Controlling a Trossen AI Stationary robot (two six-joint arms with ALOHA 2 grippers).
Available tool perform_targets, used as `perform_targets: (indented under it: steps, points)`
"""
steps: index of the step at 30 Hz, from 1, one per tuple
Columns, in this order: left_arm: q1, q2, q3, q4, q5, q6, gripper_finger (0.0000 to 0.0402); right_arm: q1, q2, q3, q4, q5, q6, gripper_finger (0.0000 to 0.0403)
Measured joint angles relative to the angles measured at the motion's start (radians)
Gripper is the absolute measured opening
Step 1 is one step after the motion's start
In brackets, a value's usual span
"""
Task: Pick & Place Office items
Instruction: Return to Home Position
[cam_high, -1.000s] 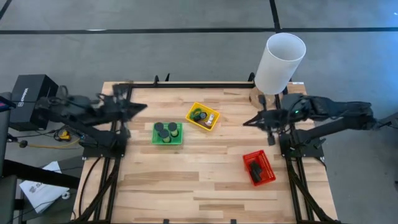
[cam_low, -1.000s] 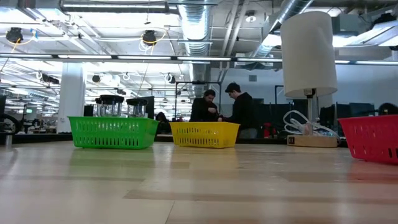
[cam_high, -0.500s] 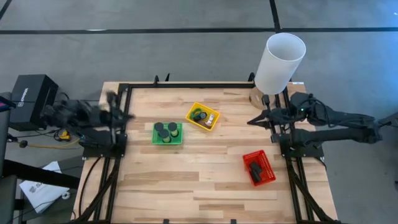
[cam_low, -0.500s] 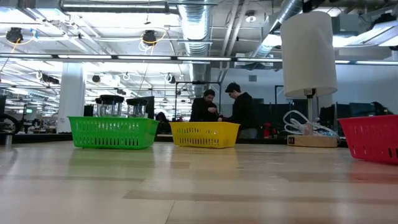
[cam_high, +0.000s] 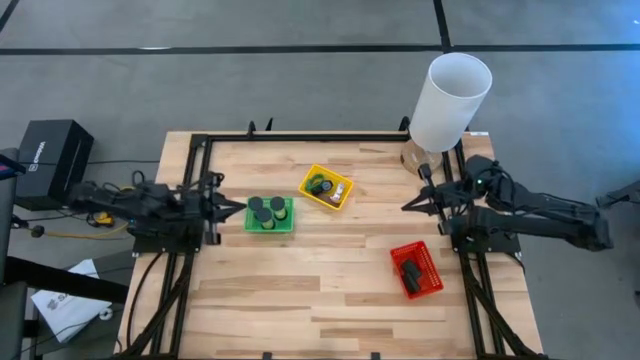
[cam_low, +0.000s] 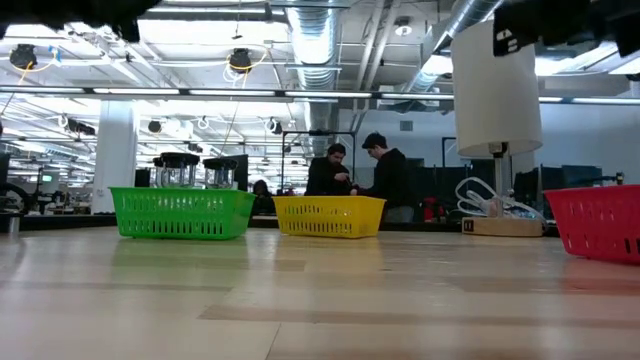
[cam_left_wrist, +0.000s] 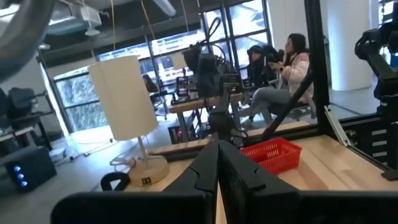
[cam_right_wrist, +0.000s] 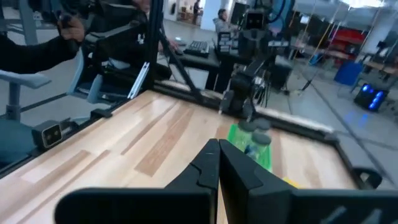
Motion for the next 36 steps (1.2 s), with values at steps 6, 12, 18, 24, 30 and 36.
perform_targets:
  steps: [6, 12, 18, 24, 30, 36]
  points:
    - [0.126, 0.0, -0.09, 0.091, 0.114, -0.039, 0.0003, -0.068, -0.036, -0.098, 0.084, -0.087, 0.062, 0.0]
    - [0.218, -0.019, -0.124, 0.094, 0.122, -0.092, 0.0001, -0.118, -0.108, -0.177, 0.108, -0.115, 0.108, 0.0]
    - [0.227, -0.098, -0.154, 0.096, 0.137, -0.092, 0.0002, -0.121, -0.199, -0.267, 0.238, -0.119, 0.183, 0.0]
    - [0.227, -0.21, -0.214, 0.095, 0.175, -0.089, 0.0002, -0.105, -0.299, -0.377, 0.299, -0.118, 0.208, 0.0]
    - [0.226, -0.274, -0.27, 0.09, 0.178, -0.09, 0.0003, -0.092, -0.43, -0.454, 0.288, -0.117, 0.236, 0.0]
    - [0.226, -0.248, -0.271, 0.052, 0.178, -0.132, 0.0004, -0.093, -0.485, -0.454, 0.221, -0.115, 0.233, 0.0]
